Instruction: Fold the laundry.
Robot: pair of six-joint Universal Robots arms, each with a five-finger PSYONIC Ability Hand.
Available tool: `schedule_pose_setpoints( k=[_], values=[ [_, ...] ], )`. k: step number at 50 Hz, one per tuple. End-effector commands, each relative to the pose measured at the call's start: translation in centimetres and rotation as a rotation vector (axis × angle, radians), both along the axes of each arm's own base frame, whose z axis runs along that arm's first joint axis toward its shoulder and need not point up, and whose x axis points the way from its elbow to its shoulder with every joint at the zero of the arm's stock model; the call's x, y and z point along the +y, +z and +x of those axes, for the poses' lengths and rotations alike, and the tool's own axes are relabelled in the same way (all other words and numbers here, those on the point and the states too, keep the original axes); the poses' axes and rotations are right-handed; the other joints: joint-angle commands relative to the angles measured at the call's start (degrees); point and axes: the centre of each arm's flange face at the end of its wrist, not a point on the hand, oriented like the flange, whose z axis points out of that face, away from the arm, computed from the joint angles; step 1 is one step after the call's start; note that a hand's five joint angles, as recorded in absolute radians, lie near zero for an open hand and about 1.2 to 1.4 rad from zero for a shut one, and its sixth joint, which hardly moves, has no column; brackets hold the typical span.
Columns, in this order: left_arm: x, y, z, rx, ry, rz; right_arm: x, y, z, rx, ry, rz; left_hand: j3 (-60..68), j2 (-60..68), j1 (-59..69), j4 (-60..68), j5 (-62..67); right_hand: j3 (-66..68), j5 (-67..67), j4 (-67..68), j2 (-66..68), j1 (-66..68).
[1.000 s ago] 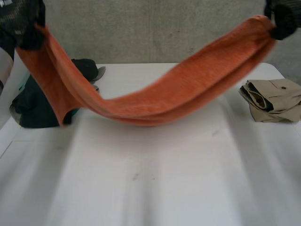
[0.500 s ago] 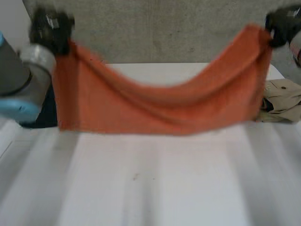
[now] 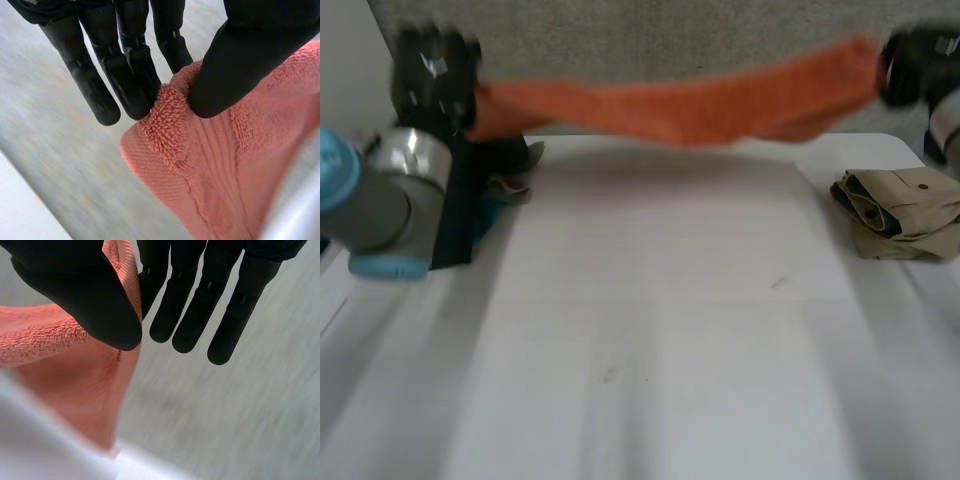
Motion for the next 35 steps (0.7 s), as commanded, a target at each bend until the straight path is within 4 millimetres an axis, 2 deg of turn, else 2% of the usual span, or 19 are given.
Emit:
schedule_pose_setpoints(
  k=[1, 3, 5, 9, 10, 11, 13, 14, 16, 17, 21, 25, 27, 30, 32, 35],
  values=[
    [4.8, -7.6, 0.9, -0.123, -0.035, 0.263, 2.5, -9.3, -1.9, 0.227, 0.084, 0.379, 11.35, 11.21, 14.13, 11.01, 13.72, 11.85, 12.66, 11.38, 12.51, 15.16],
    [6.2, -9.0, 1.3, -0.179, -0.027, 0.329, 3.1, -10.5, -2.5, 0.298, 0.086, 0.416, 11.35, 11.21, 14.13, 11.01, 13.72, 11.85, 12.66, 11.38, 12.51, 15.16],
    [7.0, -9.4, 1.6, -0.215, -0.021, 0.358, 3.7, -11.4, -3.1, 0.379, 0.095, 0.436, 11.35, 11.21, 14.13, 11.01, 13.72, 11.85, 12.66, 11.38, 12.51, 15.16],
    [8.6, -9.4, 2.3, -0.305, -0.007, 0.424, 4.1, -11.9, -3.5, 0.429, 0.092, 0.447, 11.35, 11.21, 14.13, 11.01, 13.72, 11.85, 12.66, 11.38, 12.51, 15.16],
    [8.9, -9.4, 2.4, -0.322, -0.007, 0.442, 4.2, -11.9, -3.5, 0.430, 0.091, 0.449, 6.21, 6.06, 8.99, 5.87, 8.58, 9.25, 10.05, 8.78, 9.90, 12.56],
    [9.5, -9.0, 2.5, -0.346, -0.008, 0.472, 4.2, -11.9, -3.5, 0.429, 0.093, 0.452, -5.50, -5.64, -2.72, -5.84, -3.13, -2.10, -1.30, -2.57, -1.45, 1.21],
    [10.0, -8.7, 2.6, -0.360, -0.012, 0.506, 4.4, -11.8, -3.6, 0.430, 0.089, 0.453, -18.50, -18.65, -15.73, -18.84, -16.14, -24.30, -23.49, -24.77, -23.64, -20.99],
    [10.4, -8.2, 2.8, -0.367, -0.010, 0.533, 4.5, -11.5, -3.7, 0.430, 0.085, 0.449, -31.56, -31.70, -28.78, -31.90, -29.19, -28.75, -27.94, -29.22, -28.10, -25.44],
    [10.6, -7.4, 2.8, -0.369, -0.008, 0.544, 4.7, -11.0, -3.7, 0.433, 0.075, 0.442, -38.73, -38.87, -35.95, -39.07, -36.36, -37.17, -36.36, -37.63, -36.51, -33.85],
    [10.7, -7.0, 2.9, -0.369, -0.009, 0.549, 4.9, -10.0, -3.8, 0.436, 0.064, 0.425, -40.08, -40.23, -37.31, -40.43, -37.72, -42.20, -41.39, -42.67, -41.55, -38.89],
    [10.7, -5.0, 3.0, -0.354, -0.002, 0.528, 5.8, -7.5, -3.7, 0.448, 0.029, 0.377, -44.80, -44.94, -42.02, -45.14, -42.43, -43.42, -42.61, -43.89, -42.77, -40.11],
    [10.2, -2.9, 2.9, -0.295, 0.001, 0.484, 6.7, -6.0, -3.9, 0.460, -0.016, 0.354, -45.31, -45.46, -42.54, -45.66, -42.95, -43.43, -42.62, -43.90, -42.77, -40.12],
    [9.8, -2.0, 2.8, -0.232, 0.002, 0.481, 7.1, -5.9, -3.6, 0.457, -0.023, 0.362, -45.31, -45.46, -42.54, -45.66, -42.95, -43.60, -42.79, -44.07, -42.94, -40.29],
    [9.4, -1.3, 3.0, -0.128, 0.014, 0.508, 8.3, -6.0, -1.6, 0.403, -0.004, 0.387, -45.15, -45.29, -42.37, -45.49, -42.78, -44.77, -43.97, -45.24, -44.12, -41.46],
    [9.3, -1.2, 3.2, -0.081, 0.021, 0.531, 9.2, -6.4, -0.2, 0.342, 0.003, 0.417, -45.15, -45.29, -42.37, -45.49, -42.78, -44.78, -43.97, -45.24, -44.12, -41.46],
    [9.1, -1.5, 3.6, -0.014, 0.029, 0.593, 9.7, -6.7, 0.6, 0.285, -0.002, 0.442, -45.31, -45.46, -42.54, -45.66, -42.95, -45.61, -44.81, -46.08, -44.96, -42.30]
  ],
)
